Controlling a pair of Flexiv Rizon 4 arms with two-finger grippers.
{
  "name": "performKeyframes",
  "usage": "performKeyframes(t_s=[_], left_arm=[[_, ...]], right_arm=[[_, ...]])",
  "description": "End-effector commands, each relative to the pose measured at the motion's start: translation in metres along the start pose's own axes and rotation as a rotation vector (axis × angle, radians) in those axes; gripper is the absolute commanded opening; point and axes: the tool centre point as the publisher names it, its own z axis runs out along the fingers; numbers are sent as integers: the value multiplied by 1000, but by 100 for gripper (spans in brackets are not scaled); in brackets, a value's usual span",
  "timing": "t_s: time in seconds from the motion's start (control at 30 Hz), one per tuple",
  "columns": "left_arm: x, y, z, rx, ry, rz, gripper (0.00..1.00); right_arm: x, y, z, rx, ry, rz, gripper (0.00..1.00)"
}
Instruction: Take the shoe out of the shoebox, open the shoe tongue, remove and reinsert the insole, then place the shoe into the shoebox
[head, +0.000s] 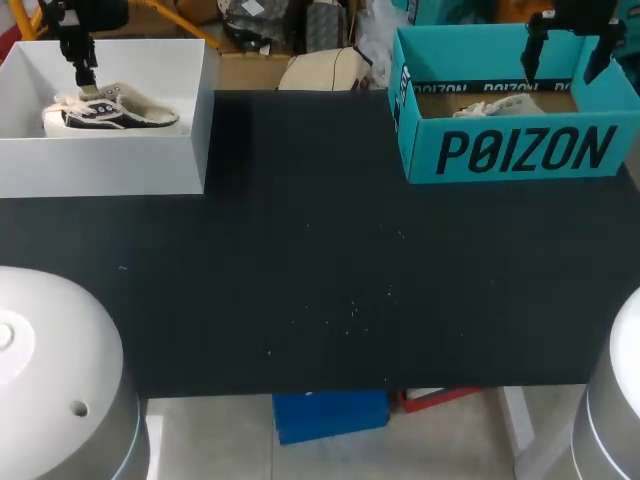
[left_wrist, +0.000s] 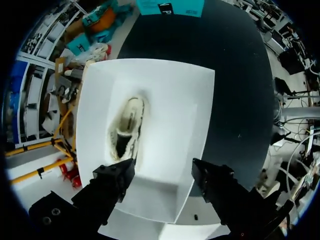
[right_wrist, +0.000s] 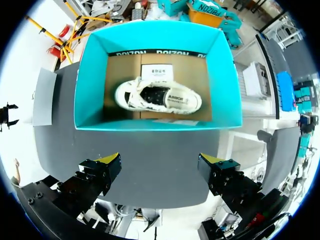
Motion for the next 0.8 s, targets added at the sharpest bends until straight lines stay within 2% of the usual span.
performKeyframes(t_s=[0.03, 0.23, 0.37, 0.43, 0.63, 0.73, 0.8], left_arm=[[-18, 1, 22, -10, 15, 18, 78], [-31, 7, 52, -25, 19, 39, 66], [-38, 13, 71, -31, 34, 35, 64], [-42, 16, 81, -34, 36, 36, 49], [-52, 23, 102, -31, 48, 26, 51], [-54, 24, 115, -41, 53, 39, 58], [-57, 24, 120, -37, 55, 42, 55]], right_arm=[[0, 0, 0, 1, 0, 0, 100], [0, 0, 0, 1, 0, 0, 100], [0, 0, 0, 1, 0, 0, 100], [0, 0, 0, 1, 0, 0, 100], [0, 0, 0, 1, 0, 0, 100], [0, 0, 0, 1, 0, 0, 100], [0, 0, 0, 1, 0, 0, 100]])
